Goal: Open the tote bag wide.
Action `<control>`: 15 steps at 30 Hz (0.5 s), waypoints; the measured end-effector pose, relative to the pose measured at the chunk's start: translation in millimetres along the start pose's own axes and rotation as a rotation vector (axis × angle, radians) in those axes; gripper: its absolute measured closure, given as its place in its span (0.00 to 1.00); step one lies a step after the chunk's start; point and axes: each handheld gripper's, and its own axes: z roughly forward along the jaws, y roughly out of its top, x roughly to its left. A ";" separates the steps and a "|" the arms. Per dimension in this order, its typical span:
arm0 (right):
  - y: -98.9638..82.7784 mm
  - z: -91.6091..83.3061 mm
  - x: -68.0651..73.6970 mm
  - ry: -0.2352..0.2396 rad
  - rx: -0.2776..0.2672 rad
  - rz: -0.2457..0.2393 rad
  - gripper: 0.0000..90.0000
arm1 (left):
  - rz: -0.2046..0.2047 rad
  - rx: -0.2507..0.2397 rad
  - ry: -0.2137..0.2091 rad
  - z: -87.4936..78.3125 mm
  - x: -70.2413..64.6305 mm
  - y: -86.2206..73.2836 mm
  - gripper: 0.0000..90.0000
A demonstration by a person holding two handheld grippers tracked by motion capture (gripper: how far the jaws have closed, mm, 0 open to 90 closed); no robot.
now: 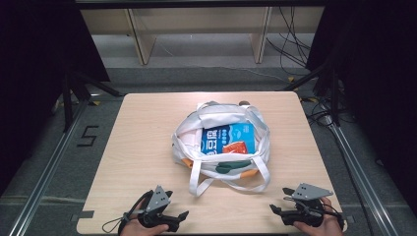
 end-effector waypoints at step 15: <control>-0.2 1.0 -3.7 -0.015 -0.009 -0.026 0.28 | -0.042 0.008 0.008 1.9 0.1 -1.5 0.17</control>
